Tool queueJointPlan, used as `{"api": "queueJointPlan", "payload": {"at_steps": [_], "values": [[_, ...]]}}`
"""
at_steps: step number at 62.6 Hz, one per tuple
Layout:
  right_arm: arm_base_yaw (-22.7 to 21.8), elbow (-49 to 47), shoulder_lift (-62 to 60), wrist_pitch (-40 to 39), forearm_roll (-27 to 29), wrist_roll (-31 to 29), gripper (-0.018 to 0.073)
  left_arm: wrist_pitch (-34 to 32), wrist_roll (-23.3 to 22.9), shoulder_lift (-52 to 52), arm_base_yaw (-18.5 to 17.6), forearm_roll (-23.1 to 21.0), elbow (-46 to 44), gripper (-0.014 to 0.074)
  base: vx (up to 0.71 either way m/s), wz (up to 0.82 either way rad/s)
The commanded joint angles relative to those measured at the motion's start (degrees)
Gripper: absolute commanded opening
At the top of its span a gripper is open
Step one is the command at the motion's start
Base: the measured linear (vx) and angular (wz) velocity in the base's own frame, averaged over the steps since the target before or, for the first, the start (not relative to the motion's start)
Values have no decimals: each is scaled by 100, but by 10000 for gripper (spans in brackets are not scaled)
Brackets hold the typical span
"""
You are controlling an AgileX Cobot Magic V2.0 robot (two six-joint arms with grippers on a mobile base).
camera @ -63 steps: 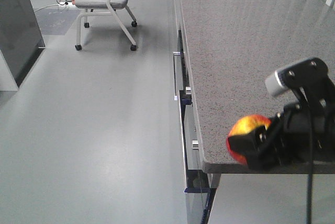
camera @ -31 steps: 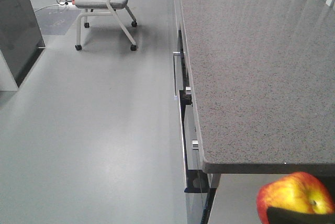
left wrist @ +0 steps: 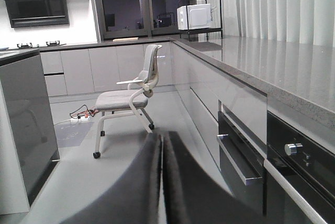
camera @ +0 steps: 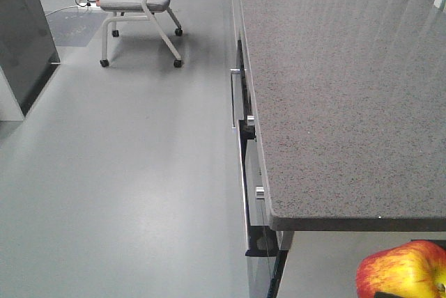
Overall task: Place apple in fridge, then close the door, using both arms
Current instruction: 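Drive the base toward the open refrigerator holding the apple in right gripper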
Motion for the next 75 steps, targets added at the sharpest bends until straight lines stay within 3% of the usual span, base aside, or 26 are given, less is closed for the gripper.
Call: {"api": "queueJointPlan", "payload": {"at_steps": [1,75], "values": [[10,-161,23,-367,130,-5,411,-446,-42,-84,-34,-36,118,-6,0,0],[10,-161,23,-348,130,-26,411,-446,-42,-79,-34,-36,118,-6,0,1]]}}
